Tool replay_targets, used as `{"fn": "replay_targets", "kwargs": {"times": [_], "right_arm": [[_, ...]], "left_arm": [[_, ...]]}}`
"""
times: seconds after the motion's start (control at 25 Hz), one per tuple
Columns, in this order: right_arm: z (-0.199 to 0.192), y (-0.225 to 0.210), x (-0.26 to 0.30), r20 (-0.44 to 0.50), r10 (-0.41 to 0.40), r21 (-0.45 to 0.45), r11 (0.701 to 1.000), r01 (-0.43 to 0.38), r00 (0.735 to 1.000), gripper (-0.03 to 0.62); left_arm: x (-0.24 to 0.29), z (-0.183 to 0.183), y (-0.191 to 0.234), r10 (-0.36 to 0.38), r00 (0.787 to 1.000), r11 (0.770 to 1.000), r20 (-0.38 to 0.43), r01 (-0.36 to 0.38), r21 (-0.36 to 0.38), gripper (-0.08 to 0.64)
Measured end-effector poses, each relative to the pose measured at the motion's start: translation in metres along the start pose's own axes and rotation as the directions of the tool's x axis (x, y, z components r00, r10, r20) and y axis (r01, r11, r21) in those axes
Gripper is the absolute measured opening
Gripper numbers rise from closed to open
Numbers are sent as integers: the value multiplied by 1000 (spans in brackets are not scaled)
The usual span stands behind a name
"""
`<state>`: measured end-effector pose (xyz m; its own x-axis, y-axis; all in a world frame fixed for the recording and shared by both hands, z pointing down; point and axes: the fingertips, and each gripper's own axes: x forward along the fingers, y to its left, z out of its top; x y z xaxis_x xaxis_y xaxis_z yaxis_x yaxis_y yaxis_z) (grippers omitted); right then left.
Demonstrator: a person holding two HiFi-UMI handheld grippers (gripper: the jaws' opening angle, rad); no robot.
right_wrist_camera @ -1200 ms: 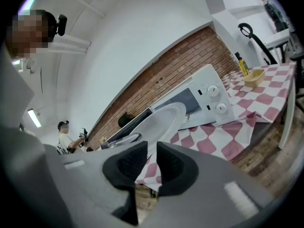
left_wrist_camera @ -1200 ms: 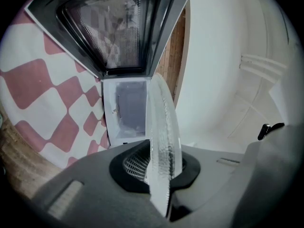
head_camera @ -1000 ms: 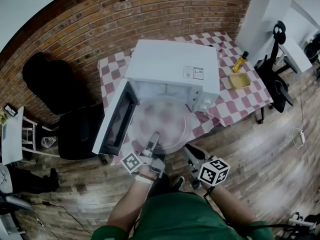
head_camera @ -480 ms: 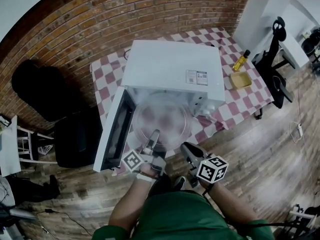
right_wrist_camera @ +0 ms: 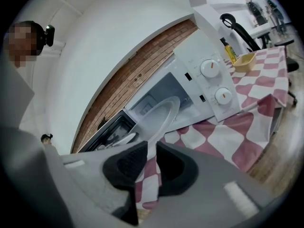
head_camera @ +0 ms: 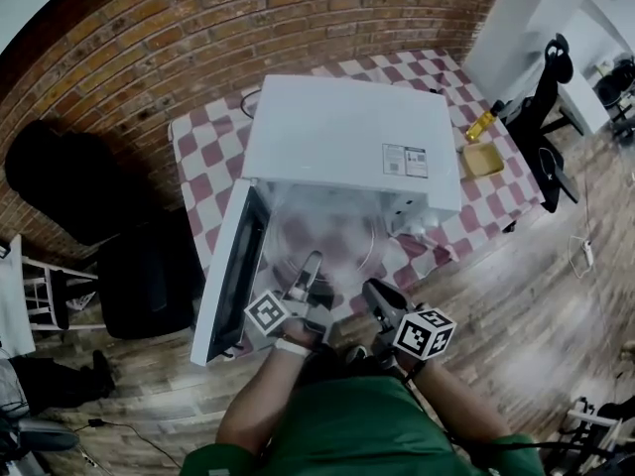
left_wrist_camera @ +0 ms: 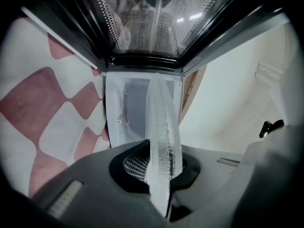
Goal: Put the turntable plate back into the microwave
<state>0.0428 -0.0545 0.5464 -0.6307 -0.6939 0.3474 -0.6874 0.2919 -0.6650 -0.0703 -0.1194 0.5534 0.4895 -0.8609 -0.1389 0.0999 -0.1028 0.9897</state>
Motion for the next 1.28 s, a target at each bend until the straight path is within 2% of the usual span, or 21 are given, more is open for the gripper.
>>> {"fn": "replay_targets", "kwargs": {"times": [0.2, 0.52, 0.88, 1.04, 1.28], "right_arm": [[2, -5, 14, 21, -4, 39, 999, 3, 1000, 64], [7, -15, 35, 9, 28, 98, 995, -28, 1000, 105], [17, -32, 65, -3, 82, 180, 980, -80, 997, 114], [23, -35, 74, 22, 106, 231, 967, -108, 994, 112], [25, -47, 83, 25, 84, 282, 956, -88, 996, 112]], "left_arm": [[9, 9, 8, 9, 1000, 1000, -14, -9, 3, 37], [25, 18, 15, 16, 1000, 1000, 19, -16, 10, 37], [42, 25, 28, 46, 997, 998, 55, -48, 32, 37], [49, 29, 32, 44, 997, 998, 62, -46, 39, 38], [59, 28, 38, 43, 998, 998, 55, -45, 36, 38]]}}
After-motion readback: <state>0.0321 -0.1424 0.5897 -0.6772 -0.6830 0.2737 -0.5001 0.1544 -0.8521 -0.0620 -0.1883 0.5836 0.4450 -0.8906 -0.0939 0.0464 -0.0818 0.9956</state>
